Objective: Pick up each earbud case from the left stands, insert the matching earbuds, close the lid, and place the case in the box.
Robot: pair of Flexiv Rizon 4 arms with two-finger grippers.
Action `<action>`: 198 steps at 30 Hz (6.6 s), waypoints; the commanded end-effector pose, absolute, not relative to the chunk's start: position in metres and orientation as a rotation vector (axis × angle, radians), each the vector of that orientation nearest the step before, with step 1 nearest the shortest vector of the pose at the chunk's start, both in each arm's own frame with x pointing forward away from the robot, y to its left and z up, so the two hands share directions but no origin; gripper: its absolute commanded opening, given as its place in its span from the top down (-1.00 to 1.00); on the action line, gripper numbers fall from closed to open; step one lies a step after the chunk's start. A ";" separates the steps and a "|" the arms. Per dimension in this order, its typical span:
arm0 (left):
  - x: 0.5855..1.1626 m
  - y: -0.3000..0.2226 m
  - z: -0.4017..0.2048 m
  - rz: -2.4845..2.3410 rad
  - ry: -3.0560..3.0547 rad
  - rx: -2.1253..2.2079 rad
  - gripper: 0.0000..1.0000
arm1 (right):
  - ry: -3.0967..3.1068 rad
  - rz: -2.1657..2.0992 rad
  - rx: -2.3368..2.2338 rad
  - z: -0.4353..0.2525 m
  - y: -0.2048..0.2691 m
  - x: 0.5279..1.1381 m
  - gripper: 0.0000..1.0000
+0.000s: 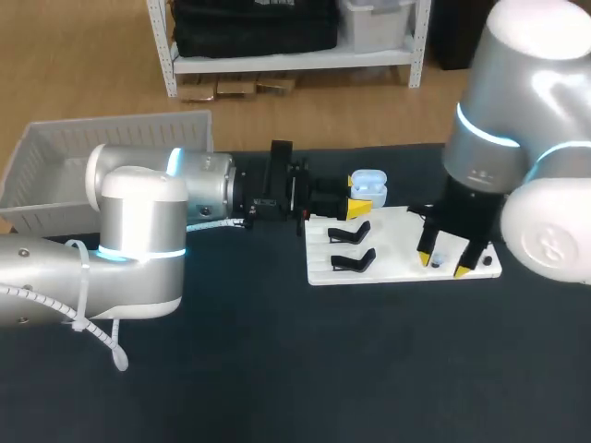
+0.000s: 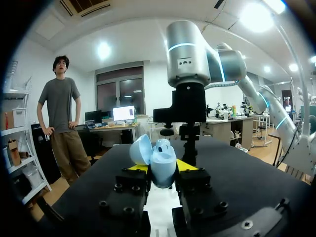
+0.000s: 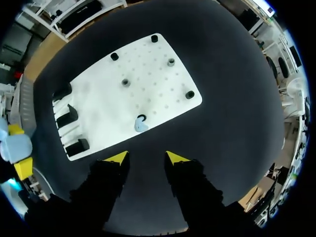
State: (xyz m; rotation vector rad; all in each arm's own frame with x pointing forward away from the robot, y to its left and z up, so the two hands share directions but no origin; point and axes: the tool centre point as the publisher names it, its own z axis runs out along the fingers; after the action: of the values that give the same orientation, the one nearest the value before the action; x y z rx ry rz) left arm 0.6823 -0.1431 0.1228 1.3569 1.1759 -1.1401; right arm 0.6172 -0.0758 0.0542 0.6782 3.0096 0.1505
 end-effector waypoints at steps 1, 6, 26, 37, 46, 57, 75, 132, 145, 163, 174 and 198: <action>0.681 -0.143 0.122 -1.135 1.172 1.351 1.00 | 2.995 0.129 0.723 0.051 -0.074 0.625 0.12; 0.681 -0.143 0.122 -1.135 1.172 1.351 1.00 | 2.986 0.109 0.780 0.046 -0.076 0.633 0.21; 0.681 -0.143 0.122 -1.135 1.172 1.351 1.00 | 2.967 0.095 0.880 0.036 -0.085 0.650 0.36; 0.681 -0.143 0.122 -1.135 1.172 1.351 1.00 | 2.978 0.096 0.876 0.029 -0.082 0.651 0.45; 0.681 -0.143 0.122 -1.135 1.172 1.351 1.00 | 2.982 0.092 0.870 0.027 -0.081 0.653 0.51; 0.681 -0.143 0.122 -1.135 1.172 1.351 1.00 | 2.988 0.083 0.868 0.025 -0.082 0.652 0.84; 0.681 -0.143 0.122 -1.135 1.172 1.351 1.00 | 2.958 0.131 0.858 0.049 -0.087 0.641 1.00; 0.681 -0.143 0.122 -1.135 1.172 1.351 1.00 | 3.099 0.134 0.194 0.203 -0.004 0.619 1.00; 0.681 -0.143 0.122 -1.135 1.172 1.351 1.00 | 3.137 0.088 -0.185 0.198 0.021 0.637 1.00; 0.681 -0.143 0.122 -1.135 1.172 1.351 1.00 | 3.138 0.031 -0.300 0.190 0.032 0.654 1.00; 0.681 -0.143 0.122 -1.135 1.172 1.351 1.00 | 3.142 0.016 -0.325 0.184 0.034 0.658 1.00; 0.681 -0.143 0.122 -1.135 1.172 1.351 1.00 | 3.143 -0.011 -0.315 0.181 0.031 0.667 1.00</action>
State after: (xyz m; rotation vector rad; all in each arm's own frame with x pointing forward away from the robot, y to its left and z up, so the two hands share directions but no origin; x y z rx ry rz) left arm 0.6823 -0.1431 0.1228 1.3569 1.1759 -1.1401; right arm 0.6675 0.0304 0.1798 -0.3138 3.1428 -0.0091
